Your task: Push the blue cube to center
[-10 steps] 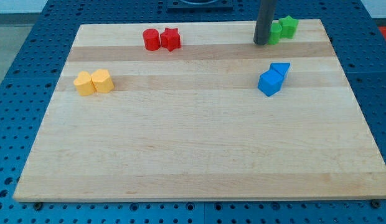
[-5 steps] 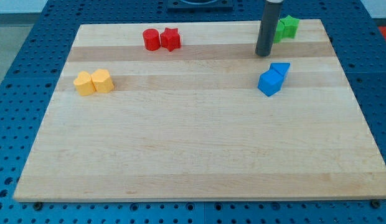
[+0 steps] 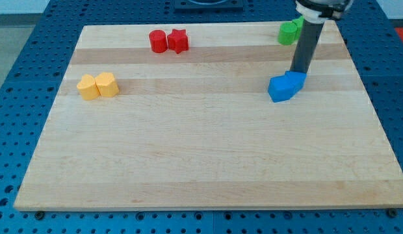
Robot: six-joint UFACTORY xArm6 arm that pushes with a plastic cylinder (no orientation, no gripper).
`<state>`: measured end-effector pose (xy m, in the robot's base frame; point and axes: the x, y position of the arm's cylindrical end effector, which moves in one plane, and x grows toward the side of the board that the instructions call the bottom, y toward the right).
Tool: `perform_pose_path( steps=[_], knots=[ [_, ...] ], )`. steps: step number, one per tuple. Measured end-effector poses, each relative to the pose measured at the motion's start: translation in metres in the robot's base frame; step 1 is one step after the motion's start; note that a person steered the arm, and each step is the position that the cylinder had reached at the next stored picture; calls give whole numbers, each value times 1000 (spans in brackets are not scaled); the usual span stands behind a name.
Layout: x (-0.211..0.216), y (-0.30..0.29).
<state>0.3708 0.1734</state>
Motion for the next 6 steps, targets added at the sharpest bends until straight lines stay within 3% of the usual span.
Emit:
perform_pose_path(
  steps=[3, 6],
  knots=[
    [35, -19],
    [36, -111]
  ],
)
